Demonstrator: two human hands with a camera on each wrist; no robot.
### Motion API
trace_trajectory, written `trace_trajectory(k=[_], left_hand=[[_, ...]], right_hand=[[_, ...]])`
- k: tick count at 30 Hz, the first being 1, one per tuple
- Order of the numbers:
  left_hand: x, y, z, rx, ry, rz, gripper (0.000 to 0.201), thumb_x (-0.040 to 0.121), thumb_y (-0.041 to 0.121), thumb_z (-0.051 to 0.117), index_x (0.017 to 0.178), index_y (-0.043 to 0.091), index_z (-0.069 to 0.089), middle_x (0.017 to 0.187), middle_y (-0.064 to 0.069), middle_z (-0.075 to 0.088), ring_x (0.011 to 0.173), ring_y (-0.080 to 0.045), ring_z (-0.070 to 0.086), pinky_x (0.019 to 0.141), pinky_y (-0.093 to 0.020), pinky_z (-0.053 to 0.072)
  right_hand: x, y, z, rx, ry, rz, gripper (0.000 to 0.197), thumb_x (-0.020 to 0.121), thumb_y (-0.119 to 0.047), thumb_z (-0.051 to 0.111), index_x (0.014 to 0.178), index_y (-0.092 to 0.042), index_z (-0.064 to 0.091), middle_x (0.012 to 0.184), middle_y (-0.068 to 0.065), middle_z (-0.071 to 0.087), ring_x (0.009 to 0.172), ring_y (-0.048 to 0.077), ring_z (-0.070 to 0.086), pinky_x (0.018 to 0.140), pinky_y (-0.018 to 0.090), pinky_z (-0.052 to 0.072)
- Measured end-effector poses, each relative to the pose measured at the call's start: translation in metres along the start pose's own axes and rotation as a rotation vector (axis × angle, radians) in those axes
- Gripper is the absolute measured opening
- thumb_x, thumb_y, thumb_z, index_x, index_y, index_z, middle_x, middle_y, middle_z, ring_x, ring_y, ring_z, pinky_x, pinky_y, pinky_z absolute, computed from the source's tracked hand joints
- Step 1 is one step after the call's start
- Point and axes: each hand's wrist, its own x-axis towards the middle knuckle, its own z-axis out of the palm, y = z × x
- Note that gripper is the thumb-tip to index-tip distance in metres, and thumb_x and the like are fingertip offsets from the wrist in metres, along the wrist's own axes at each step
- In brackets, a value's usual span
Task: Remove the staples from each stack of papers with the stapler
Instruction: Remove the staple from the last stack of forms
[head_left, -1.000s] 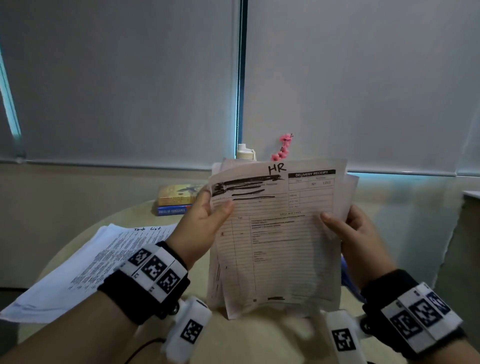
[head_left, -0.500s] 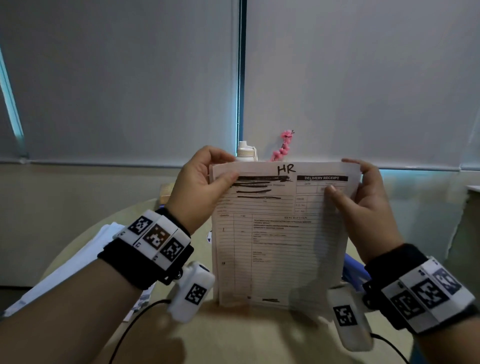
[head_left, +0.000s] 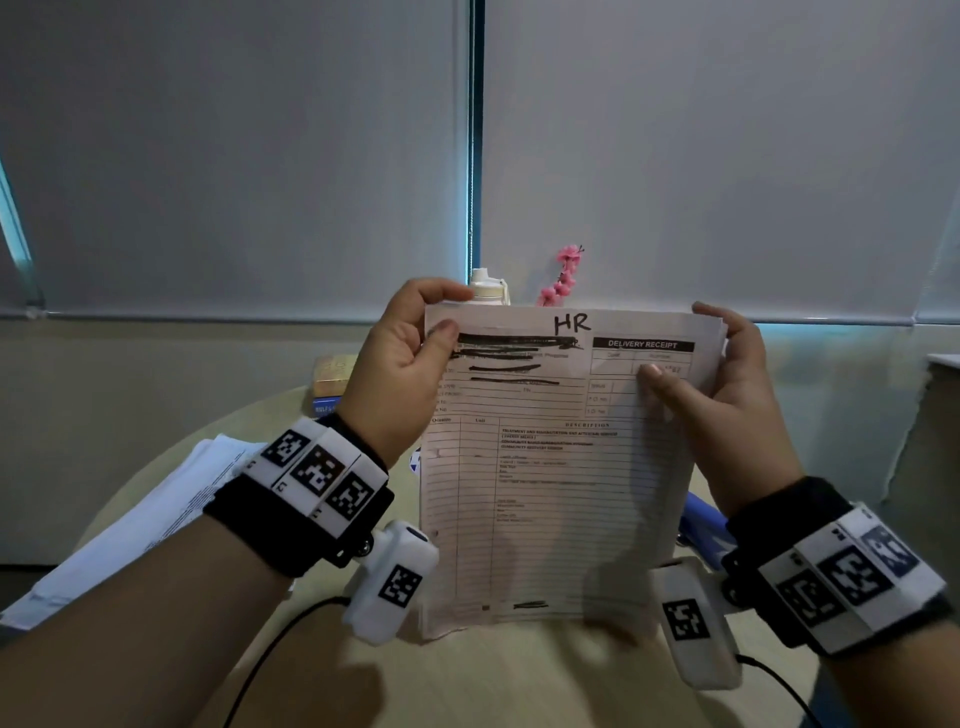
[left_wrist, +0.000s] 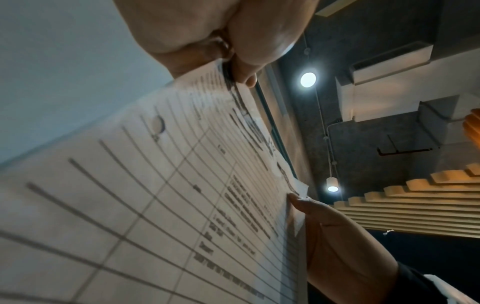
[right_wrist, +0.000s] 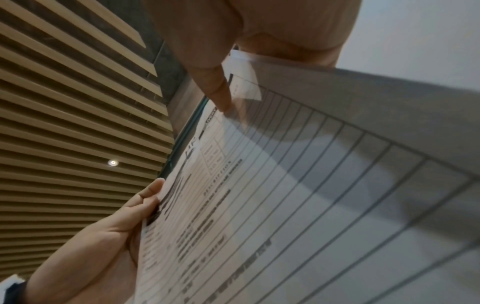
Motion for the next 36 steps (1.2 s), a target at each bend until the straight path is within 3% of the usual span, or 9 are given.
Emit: trace_trajectory(k=[4,8,13,16,18,20,23,26,36], left_hand=[[-0.002,-0.002,0.002,-0.002,0.04,0.001,0.023,0.1,0.002,0.038,0.103,0.02,0.053,0.094,-0.013,0.068,0.084,-0.022,0.067,0.075,-0.033,0.059],[-0.004,-0.001,0.002,-0.067,0.042,-0.016,0.022,0.1,0.005,0.04,0.111,0.021,0.051,0.094,-0.012,0.068,0.08,-0.017,0.069,0.067,-0.027,0.058],[-0.007,-0.003,0.0,-0.154,0.053,-0.104,0.016,0.098,0.008,0.045,0.106,0.011,0.058,0.091,-0.009,0.07,0.08,-0.015,0.07,0.07,-0.027,0.058],[-0.008,-0.005,0.0,-0.164,0.049,-0.112,0.016,0.097,0.007,0.045,0.102,0.007,0.061,0.09,-0.009,0.071,0.081,-0.017,0.07,0.071,-0.028,0.058],[-0.008,-0.004,0.001,-0.185,0.039,-0.125,0.015,0.097,0.007,0.046,0.101,0.008,0.06,0.09,-0.008,0.07,0.08,-0.016,0.07,0.069,-0.027,0.058],[-0.007,-0.003,0.004,-0.207,0.032,-0.14,0.014,0.097,0.008,0.046,0.1,0.009,0.06,0.087,-0.007,0.07,0.078,-0.016,0.07,0.067,-0.026,0.057],[-0.007,-0.003,0.008,-0.202,0.05,-0.139,0.011,0.096,0.009,0.048,0.099,0.009,0.059,0.088,-0.01,0.069,0.08,-0.019,0.068,0.069,-0.029,0.057],[-0.008,-0.003,0.012,-0.152,0.058,-0.145,0.009,0.096,0.013,0.05,0.099,0.011,0.058,0.091,-0.012,0.069,0.084,-0.023,0.068,0.072,-0.033,0.057],[-0.011,-0.006,0.011,-0.028,0.03,-0.153,0.016,0.093,0.017,0.053,0.094,0.011,0.069,0.087,-0.003,0.075,0.086,-0.021,0.071,0.078,-0.034,0.057]], right_hand=[[0.001,-0.001,-0.001,0.034,0.007,0.016,0.038,0.089,0.0,0.055,0.117,-0.023,0.043,0.095,0.001,0.063,0.077,0.002,0.065,0.065,0.016,0.053],[0.001,-0.001,-0.002,-0.001,0.021,-0.004,0.019,0.09,-0.001,0.053,0.107,-0.01,0.054,0.092,0.003,0.065,0.077,0.006,0.064,0.067,0.02,0.055],[-0.004,-0.003,0.0,-0.053,0.083,-0.006,0.027,0.088,-0.001,0.058,0.107,-0.018,0.05,0.098,0.003,0.061,0.08,0.003,0.064,0.07,0.021,0.054],[-0.004,-0.015,0.005,-0.504,0.197,-0.366,0.054,0.082,-0.016,0.065,0.131,-0.018,0.041,0.124,0.003,0.051,0.115,0.014,0.052,0.101,0.032,0.042],[-0.004,-0.025,0.018,-0.921,0.108,-0.619,0.059,0.083,-0.028,0.057,0.137,-0.013,0.04,0.136,0.005,0.047,0.131,0.024,0.039,0.112,0.044,0.027],[-0.004,-0.035,0.04,-1.218,-0.031,-0.62,0.054,0.087,-0.036,0.046,0.138,-0.02,0.043,0.138,0.003,0.049,0.137,0.027,0.032,0.114,0.054,0.015],[-0.002,-0.038,0.064,-1.37,-0.215,-0.522,0.04,0.092,-0.034,0.035,0.126,-0.025,0.053,0.118,-0.001,0.063,0.126,0.027,0.047,0.113,0.059,0.006],[0.003,-0.038,0.07,-1.437,-0.267,-0.506,0.023,0.094,-0.02,0.041,0.11,-0.022,0.057,0.099,-0.002,0.064,0.103,0.025,0.056,0.114,0.055,0.003],[0.013,-0.046,0.074,-1.16,-0.303,-0.479,0.02,0.095,-0.017,0.042,0.102,-0.021,0.06,0.099,-0.003,0.064,0.101,0.021,0.055,0.114,0.047,0.005]])
